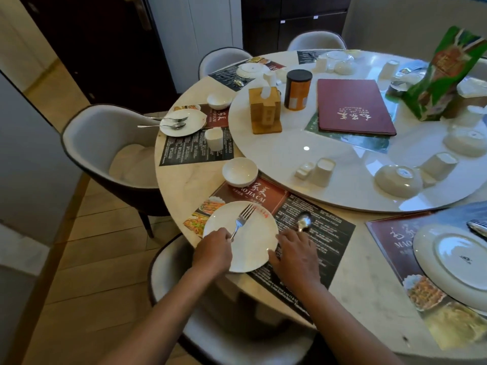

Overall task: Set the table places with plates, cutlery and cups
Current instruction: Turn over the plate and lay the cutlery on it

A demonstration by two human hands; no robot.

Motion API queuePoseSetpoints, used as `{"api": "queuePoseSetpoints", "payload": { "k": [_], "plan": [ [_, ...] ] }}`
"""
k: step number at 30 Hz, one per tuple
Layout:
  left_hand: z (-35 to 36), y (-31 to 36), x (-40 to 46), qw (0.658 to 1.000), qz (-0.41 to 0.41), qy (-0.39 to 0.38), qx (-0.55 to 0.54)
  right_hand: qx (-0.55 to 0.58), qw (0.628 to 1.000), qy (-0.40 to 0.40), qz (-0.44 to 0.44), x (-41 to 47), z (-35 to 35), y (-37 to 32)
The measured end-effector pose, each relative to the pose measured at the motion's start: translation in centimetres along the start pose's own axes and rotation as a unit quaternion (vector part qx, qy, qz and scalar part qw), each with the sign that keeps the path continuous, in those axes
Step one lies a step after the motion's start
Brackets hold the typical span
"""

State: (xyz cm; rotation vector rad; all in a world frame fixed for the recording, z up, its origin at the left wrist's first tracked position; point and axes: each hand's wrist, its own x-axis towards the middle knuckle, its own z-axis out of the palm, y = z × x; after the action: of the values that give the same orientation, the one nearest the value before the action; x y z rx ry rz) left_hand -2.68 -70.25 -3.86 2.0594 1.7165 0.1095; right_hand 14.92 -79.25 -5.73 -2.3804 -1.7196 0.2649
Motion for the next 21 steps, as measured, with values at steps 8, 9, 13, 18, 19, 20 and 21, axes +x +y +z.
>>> {"api": "queuePoseSetpoints", "payload": {
  "k": [8,9,13,18,19,20,21],
  "plan": [
    [-1.7,-6.1,0.6,0.999,0.006,-0.022,-0.038,-0.01,0.997,0.032,0.076,-1.9,1.9,-3.2],
    [-1.6,-6.3,0.7,0.999,0.011,-0.024,-0.044,-0.003,0.996,0.033,0.088,-2.0,1.9,-3.3],
    [-1.3,-6.6,1.0,0.997,0.038,-0.025,-0.067,-0.001,0.993,0.013,0.115,-2.1,2.0,-3.4],
    [-0.5,-6.9,1.1,0.997,0.06,-0.013,-0.043,-0.023,0.993,-0.03,0.111,-2.2,2.5,-2.6],
    [-0.4,-7.0,1.0,0.998,0.056,-0.006,-0.039,-0.026,0.993,-0.032,0.111,-2.2,2.5,-2.5],
    [-0.3,-7.2,1.0,0.998,0.051,0.0,-0.036,-0.03,0.993,-0.031,0.111,-2.2,2.4,-2.5],
    [-0.1,-7.3,0.9,0.998,0.047,0.006,-0.037,-0.032,0.993,-0.031,0.11,-2.2,2.4,-2.5]
  ]
}}
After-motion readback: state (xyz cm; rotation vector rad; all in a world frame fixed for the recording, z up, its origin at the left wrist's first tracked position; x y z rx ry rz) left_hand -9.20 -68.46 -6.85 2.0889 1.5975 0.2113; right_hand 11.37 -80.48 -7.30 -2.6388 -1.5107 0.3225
